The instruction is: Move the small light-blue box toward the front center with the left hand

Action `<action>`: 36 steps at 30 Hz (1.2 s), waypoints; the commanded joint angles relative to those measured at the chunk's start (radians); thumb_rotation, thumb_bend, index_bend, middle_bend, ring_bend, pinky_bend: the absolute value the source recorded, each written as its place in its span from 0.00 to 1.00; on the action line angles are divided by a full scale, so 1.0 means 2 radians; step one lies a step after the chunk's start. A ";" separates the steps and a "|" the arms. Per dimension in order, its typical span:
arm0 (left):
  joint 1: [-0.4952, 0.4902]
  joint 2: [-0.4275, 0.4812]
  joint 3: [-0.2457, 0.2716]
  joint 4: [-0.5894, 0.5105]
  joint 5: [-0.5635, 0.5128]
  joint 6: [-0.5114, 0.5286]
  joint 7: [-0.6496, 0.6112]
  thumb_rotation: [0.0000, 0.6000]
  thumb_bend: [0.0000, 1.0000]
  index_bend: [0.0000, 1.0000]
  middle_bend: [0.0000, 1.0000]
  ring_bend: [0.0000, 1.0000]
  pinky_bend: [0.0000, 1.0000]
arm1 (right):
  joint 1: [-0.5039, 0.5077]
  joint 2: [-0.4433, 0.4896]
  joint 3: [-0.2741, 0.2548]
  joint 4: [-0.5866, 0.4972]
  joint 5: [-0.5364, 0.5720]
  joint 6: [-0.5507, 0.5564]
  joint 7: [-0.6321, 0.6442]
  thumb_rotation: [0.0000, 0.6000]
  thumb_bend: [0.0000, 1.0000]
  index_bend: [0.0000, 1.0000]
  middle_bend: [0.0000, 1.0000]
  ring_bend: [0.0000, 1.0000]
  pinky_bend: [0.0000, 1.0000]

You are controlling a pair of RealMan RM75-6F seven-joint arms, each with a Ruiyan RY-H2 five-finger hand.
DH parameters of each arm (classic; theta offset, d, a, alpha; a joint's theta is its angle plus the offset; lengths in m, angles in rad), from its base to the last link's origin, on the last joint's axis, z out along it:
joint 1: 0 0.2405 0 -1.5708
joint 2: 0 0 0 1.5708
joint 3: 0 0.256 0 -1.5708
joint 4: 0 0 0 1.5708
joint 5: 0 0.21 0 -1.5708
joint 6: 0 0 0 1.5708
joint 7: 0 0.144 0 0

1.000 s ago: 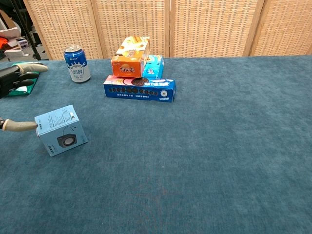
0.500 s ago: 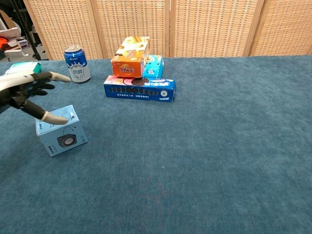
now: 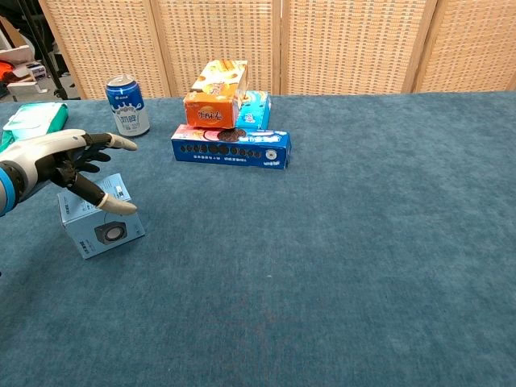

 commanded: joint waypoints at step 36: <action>0.050 -0.122 0.049 0.373 0.434 0.167 -0.659 1.00 0.00 0.44 0.37 0.38 0.50 | 0.001 -0.003 -0.001 -0.004 -0.001 0.000 -0.009 1.00 0.00 0.00 0.00 0.00 0.00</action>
